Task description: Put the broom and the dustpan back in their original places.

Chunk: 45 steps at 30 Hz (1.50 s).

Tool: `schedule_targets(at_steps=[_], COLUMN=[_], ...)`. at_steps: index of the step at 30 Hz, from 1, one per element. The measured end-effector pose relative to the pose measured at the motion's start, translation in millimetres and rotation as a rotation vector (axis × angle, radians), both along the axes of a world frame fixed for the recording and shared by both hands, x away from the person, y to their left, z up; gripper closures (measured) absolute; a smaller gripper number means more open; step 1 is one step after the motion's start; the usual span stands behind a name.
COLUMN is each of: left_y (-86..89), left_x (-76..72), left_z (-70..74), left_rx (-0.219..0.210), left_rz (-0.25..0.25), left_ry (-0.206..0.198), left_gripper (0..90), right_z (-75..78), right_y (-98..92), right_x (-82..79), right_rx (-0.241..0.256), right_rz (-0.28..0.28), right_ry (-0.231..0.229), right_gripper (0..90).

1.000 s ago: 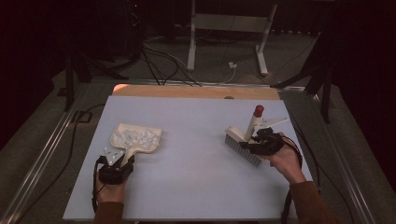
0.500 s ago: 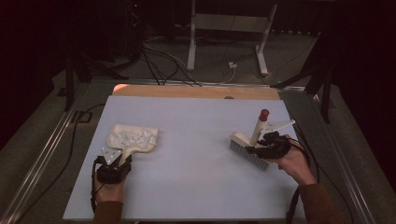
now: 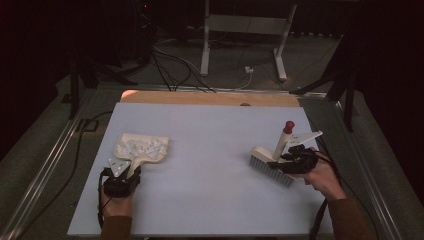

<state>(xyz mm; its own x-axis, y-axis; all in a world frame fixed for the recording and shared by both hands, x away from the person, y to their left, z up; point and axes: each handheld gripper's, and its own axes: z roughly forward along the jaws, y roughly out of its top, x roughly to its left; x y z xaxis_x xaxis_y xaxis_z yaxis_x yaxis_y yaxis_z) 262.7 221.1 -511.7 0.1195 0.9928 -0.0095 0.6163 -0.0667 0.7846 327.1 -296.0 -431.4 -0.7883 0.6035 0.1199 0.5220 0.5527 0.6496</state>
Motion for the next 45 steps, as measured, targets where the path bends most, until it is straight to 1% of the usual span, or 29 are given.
schedule_targets(at_steps=[5, 8, 12, 16, 18, 21, 28, 30, 35, 39, 42, 45], left_y=[-0.1, 0.2, -0.3, -1.9, -2.0, -1.7, -1.4, -1.5, -2.6, -3.3, -3.6, -3.6], left_x=[-0.5, -0.3, 0.3, 0.4, 0.6, 0.8, 0.4, 0.6, 1.3, 1.5, 1.7, 1.8], left_z=[-0.4, -0.5, -0.8, -1.1, -1.3, -1.6, -2.0, -2.3, -3.2, -3.2, -3.5, -3.5], left_rx=[0.001, -0.001, 0.002, 0.004, 0.005, 0.000, 0.006, 0.005, 0.010, 0.000, 0.002, 0.002], left_rz=[0.001, 0.001, 0.000, -0.001, -0.002, -0.002, 0.005, 0.005, 0.004, 0.001, -0.001, 0.000], left_ry=[0.001, 0.001, 0.004, 0.005, 0.006, 0.008, 0.007, 0.008, 0.014, 0.014, 0.015, 0.015], left_gripper=[66.5, 66.5, 66.5, 66.5, 66.5, 66.5, 66.5, 66.4, 66.5, 66.5, 66.5, 66.5], right_z=[-0.8, -1.6, -2.0, -2.0, -2.7, -3.6, -4.4, -4.8, -6.8, -7.4, -6.9, -6.9], right_y=[-6.7, -9.1, -11.9, -14.2, -15.1, -15.5, -13.3, -13.0, -14.5, -16.2, -17.7, -18.9], right_x=[-1.1, -2.4, -4.1, -4.8, -4.7, -4.3, -4.6, -4.2, -1.2, 0.4, 1.2, 1.8], right_rx=[-0.001, -0.012, -0.012, -0.002, -0.004, -0.005, 0.003, 0.008, 0.023, 0.049, 0.070, 0.081], right_rz=[0.014, 0.038, 0.056, 0.078, 0.093, 0.100, 0.138, 0.150, 0.154, 0.167, 0.179, 0.188], right_ry=[0.013, 0.011, 0.021, 0.047, 0.050, 0.067, 0.104, 0.110, 0.132, 0.147, 0.162, 0.176], right_gripper=[66.5, 66.5, 66.5, 66.5, 66.5, 66.5, 66.5, 66.4, 66.4, 66.3, 66.4, 66.3])
